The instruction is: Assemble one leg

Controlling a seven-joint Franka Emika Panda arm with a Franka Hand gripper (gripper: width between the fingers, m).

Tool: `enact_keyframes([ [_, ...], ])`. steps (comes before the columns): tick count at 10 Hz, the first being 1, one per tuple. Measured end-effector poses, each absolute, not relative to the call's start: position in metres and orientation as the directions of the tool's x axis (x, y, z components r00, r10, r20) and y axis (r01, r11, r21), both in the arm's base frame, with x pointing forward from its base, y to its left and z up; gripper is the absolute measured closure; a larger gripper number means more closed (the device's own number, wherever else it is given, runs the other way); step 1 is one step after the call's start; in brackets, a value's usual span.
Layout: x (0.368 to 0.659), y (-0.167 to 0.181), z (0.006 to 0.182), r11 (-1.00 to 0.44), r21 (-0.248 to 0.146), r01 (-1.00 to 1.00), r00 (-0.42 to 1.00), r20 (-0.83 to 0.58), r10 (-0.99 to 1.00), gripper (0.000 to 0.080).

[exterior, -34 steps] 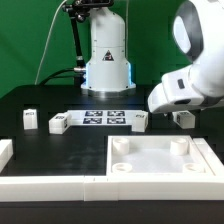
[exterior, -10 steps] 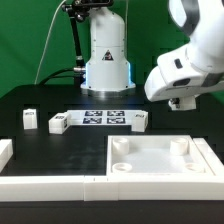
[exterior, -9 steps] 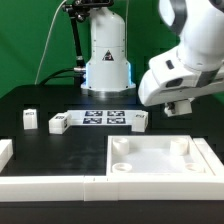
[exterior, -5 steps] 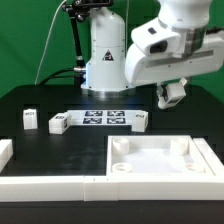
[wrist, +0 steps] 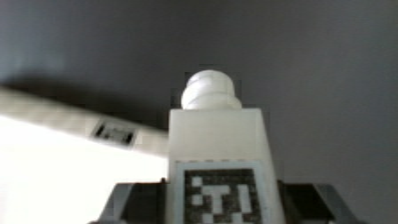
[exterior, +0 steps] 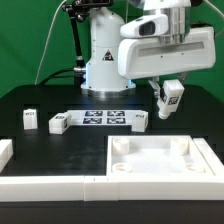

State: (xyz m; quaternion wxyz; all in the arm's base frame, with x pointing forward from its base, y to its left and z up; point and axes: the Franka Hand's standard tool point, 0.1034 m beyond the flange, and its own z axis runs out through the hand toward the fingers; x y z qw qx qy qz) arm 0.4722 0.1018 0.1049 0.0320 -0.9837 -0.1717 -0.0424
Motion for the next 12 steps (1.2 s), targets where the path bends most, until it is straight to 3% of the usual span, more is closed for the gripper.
enact_keyframes([
  [2,0.532,0.104,0.129,-0.941,-0.064,0.333,0.939,0.111,0.325,0.0509],
  [4,0.577,0.106,0.132,-0.944,-0.074,0.322,0.940,0.143,0.310,0.0509],
  [12,0.591,0.112,0.121,-0.958,-0.073,0.278,0.940,0.226,0.255,0.0509],
])
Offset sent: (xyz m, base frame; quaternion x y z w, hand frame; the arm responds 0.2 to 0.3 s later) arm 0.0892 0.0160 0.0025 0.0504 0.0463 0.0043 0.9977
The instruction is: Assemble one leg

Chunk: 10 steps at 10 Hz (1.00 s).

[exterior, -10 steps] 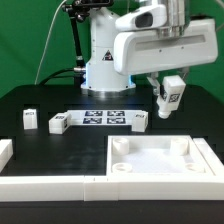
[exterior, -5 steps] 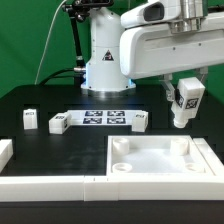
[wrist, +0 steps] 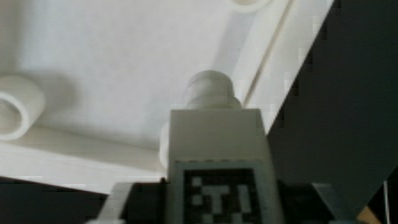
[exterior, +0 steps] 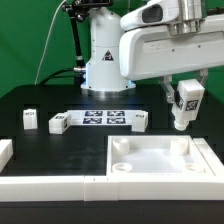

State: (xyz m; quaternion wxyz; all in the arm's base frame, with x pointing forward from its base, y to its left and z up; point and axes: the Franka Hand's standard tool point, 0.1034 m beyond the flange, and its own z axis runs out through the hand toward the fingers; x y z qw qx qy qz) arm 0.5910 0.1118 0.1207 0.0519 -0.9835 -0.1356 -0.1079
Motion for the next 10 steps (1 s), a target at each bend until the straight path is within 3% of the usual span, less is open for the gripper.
enact_keyframes([
  [10,0.625,0.111,0.088,-0.965,-0.057,0.254,0.903,0.372,0.216,0.0509],
])
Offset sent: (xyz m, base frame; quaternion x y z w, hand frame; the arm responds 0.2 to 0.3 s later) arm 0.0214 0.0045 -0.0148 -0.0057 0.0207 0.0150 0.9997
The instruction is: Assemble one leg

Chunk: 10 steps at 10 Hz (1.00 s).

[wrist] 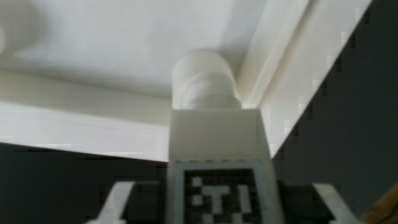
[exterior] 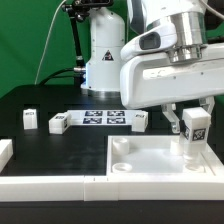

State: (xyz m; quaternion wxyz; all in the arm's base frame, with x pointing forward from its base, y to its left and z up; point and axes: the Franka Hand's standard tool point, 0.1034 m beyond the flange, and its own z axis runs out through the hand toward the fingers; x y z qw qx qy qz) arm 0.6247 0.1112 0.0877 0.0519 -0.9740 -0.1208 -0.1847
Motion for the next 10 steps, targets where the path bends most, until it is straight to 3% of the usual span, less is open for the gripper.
enact_keyframes([
  [8,0.628,0.116,0.081,-0.965,-0.043,0.258,0.876,0.432,0.215,0.0509],
  [10,0.624,0.118,0.071,-0.964,-0.045,0.264,0.880,0.421,0.221,0.0509],
])
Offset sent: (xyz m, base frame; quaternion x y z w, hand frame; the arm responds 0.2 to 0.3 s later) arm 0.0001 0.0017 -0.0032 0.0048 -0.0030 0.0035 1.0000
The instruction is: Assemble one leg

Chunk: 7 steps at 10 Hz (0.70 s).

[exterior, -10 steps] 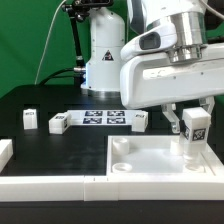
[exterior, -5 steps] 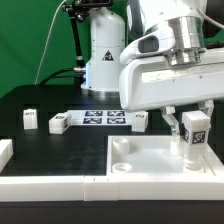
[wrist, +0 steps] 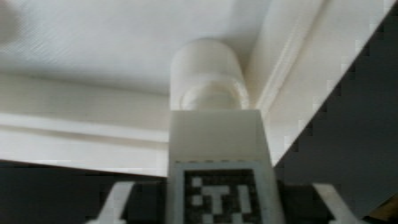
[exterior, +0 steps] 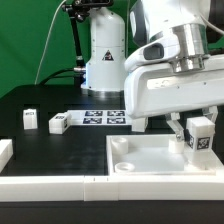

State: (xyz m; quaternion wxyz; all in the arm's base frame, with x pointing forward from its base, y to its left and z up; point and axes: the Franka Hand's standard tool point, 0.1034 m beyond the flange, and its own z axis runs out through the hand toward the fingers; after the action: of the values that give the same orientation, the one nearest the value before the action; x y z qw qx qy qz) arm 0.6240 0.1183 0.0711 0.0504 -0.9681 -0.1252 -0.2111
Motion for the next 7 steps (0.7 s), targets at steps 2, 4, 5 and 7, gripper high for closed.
enact_keyframes([
  [2,0.6255,0.1191,0.0705,-0.964,-0.040,0.263,0.870,0.443,0.219,0.0509],
  [4,0.6247,0.1192,0.0706,-0.965,-0.035,0.261,0.860,0.462,0.216,0.0509],
  [5,0.6248,0.1192,0.0706,-0.965,-0.035,0.261,0.860,0.462,0.216,0.0484],
  [7,0.6248,0.1192,0.0706,-0.965,-0.035,0.261,0.860,0.462,0.216,0.0303],
])
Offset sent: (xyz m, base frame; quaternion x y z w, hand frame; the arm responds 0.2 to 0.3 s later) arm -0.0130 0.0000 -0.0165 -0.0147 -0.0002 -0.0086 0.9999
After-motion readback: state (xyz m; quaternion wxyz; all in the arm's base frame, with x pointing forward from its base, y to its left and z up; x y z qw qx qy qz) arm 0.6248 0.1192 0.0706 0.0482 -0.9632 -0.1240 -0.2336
